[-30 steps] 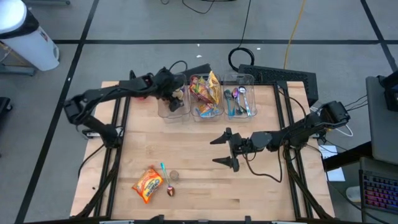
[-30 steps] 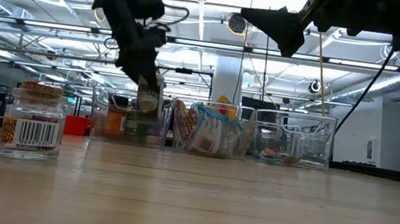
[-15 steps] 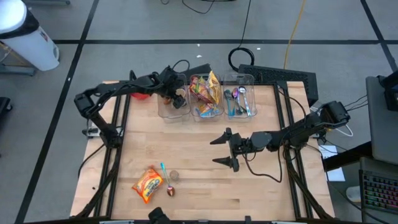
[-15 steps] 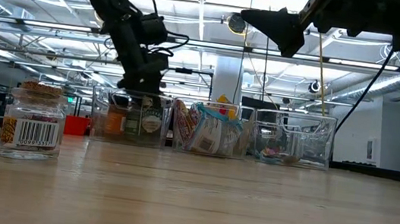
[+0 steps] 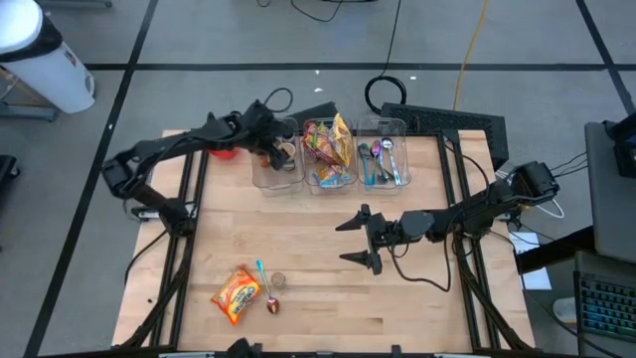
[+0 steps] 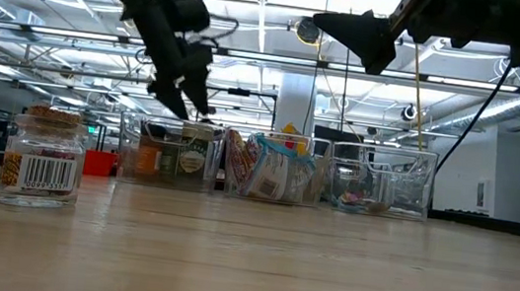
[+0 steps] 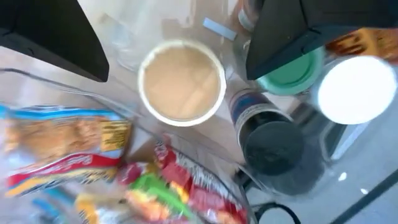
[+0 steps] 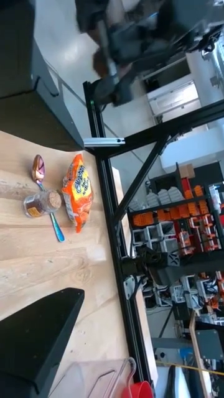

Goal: Pick & Place Food Item
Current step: Put the golden seasoning bottle into the left transparent bin, then put the brown seasoning bottle into the left transparent bin

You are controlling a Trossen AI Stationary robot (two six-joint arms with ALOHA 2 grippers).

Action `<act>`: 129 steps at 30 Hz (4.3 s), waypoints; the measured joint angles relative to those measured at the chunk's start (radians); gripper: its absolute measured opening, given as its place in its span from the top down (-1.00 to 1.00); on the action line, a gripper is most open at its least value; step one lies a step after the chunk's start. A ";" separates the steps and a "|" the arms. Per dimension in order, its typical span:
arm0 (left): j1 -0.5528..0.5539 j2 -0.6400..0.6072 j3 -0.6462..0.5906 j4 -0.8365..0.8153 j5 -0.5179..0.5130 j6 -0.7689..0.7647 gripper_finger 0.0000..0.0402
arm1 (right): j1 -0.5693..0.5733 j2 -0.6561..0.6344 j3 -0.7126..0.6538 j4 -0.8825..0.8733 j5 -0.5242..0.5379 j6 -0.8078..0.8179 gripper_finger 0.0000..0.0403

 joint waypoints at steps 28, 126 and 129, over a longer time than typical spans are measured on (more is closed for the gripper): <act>-1.242 -0.306 -0.012 -0.222 -0.327 -0.405 -0.89 | 0.000 0.000 0.000 -0.015 0.000 0.000 -0.85; -1.129 0.205 -0.013 -0.069 -0.208 -0.464 -0.60 | 0.000 0.000 0.000 -0.002 -0.003 0.008 -0.86; -1.131 0.212 -0.013 -0.061 -0.204 -0.465 -0.60 | 0.000 0.000 0.000 -0.002 -0.003 0.008 -0.86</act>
